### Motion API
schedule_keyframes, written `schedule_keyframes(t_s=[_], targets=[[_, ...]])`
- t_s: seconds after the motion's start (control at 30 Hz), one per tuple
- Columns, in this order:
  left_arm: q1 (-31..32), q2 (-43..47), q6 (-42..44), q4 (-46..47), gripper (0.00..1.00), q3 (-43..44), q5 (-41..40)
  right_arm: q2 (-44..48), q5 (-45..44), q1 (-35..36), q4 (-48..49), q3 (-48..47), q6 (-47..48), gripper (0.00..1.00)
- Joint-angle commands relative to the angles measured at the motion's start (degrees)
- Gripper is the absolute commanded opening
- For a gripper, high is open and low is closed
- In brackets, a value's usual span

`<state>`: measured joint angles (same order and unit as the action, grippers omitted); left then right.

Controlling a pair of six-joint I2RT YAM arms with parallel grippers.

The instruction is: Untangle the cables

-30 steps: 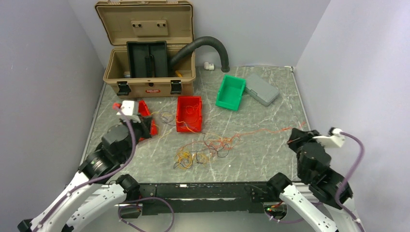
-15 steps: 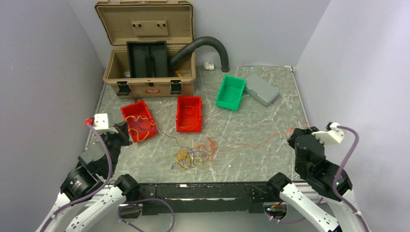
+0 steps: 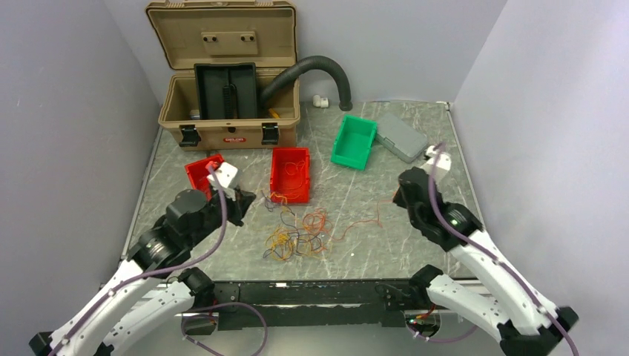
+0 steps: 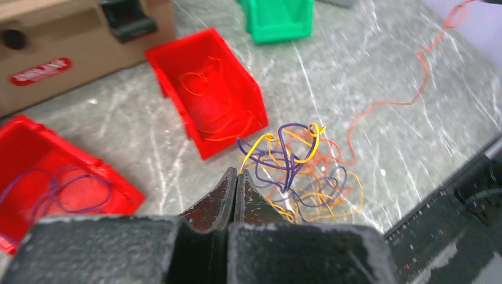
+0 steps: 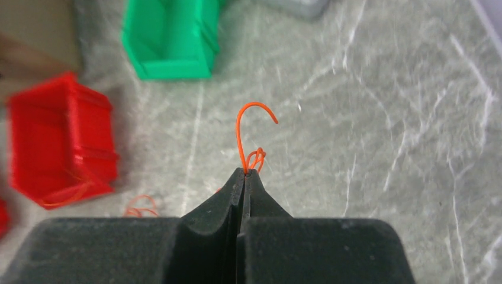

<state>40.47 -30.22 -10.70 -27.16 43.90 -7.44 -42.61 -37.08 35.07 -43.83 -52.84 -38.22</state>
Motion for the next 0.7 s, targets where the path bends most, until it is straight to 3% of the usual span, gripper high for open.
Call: schedule_keyframes(t_s=[0.0,0.03,0.1,0.13,0.3,0.43,0.5,0.6,0.67], targets=[[-0.12,-6.47,-0.39,3.68,0.00,-0.44,11.50,-6.66,1.30,0.10,-2.15,4.05,-7.17,0.03],[-0.13,-8.15,-0.81,3.38,0.00,-0.29,12.03,-8.29,1.68,0.09,-2.39,4.78,-8.05,0.20],[-0.02,-11.11,-1.40,3.08,0.00,-0.07,13.78,-11.05,6.89,0.09,0.08,6.20,-4.65,0.93],[-0.01,-12.43,-1.28,3.43,0.00,-0.11,15.16,-12.15,11.88,0.09,2.82,6.85,-0.47,0.99],[0.02,-17.56,-1.60,4.30,0.07,-0.19,18.38,-13.20,28.82,0.12,9.64,11.51,6.37,1.00],[0.05,-20.98,-2.85,4.84,0.20,0.12,19.17,-12.82,29.73,0.22,12.89,16.91,0.70,1.00],[0.14,-22.96,-3.96,5.50,0.32,0.08,20.34,-13.87,29.47,0.22,14.14,19.02,-2.09,1.00],[0.94,-24.97,-5.14,7.25,0.72,-0.53,20.77,-16.03,26.22,0.26,15.86,21.21,-5.17,1.00],[2.12,-25.96,-5.58,8.27,0.94,-0.73,19.89,-17.65,24.46,0.26,17.96,22.20,-5.26,1.00]])
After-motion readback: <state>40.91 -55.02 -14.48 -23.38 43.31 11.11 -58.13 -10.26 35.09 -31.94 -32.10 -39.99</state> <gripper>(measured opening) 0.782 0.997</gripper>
